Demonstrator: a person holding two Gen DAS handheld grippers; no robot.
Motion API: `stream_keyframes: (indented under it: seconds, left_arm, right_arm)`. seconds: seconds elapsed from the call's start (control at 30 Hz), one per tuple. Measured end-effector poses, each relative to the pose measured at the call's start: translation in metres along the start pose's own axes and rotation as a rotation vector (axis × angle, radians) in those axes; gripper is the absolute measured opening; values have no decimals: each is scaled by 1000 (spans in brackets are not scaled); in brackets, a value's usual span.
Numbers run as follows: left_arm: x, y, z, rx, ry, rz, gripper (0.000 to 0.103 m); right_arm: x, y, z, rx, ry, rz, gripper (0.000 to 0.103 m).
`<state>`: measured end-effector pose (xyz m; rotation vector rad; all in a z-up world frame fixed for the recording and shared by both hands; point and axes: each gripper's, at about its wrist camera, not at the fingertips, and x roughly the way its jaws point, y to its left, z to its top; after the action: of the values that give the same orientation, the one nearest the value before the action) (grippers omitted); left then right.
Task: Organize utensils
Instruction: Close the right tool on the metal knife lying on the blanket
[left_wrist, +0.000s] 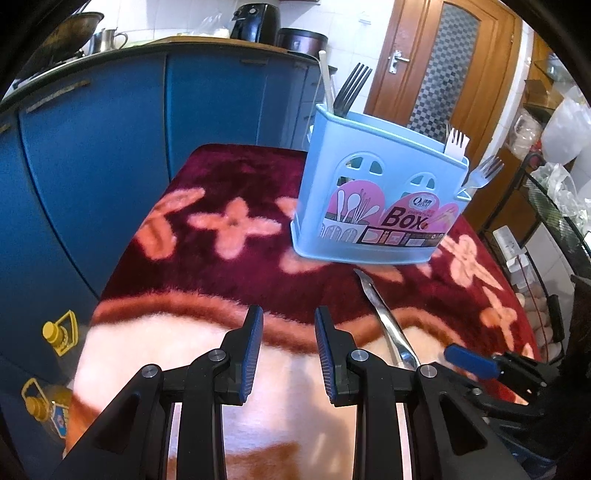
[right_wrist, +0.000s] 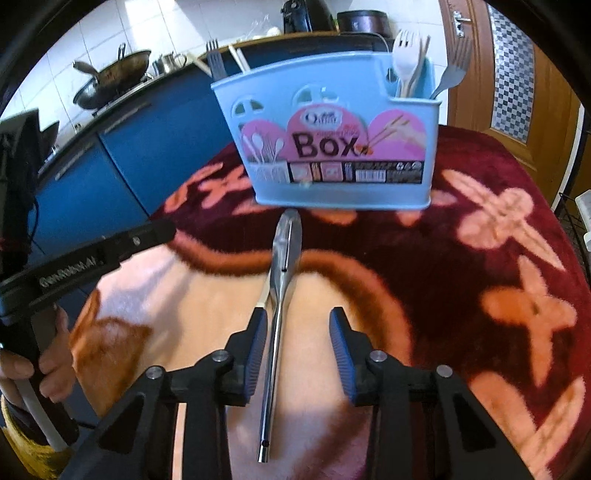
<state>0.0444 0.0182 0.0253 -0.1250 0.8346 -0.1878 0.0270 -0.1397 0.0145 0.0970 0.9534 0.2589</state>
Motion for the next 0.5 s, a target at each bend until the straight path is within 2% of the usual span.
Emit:
stream_keyframes:
  seconds: [0.4,0.5]
  left_arm:
    - [1,9,-3,-35,2,-13,29]
    - [2,9,-4,-34,7,-13,29]
  right_arm:
    - [22,13,8,-37,53,-59,38]
    - [24,11,11,-39,47,-65,33]
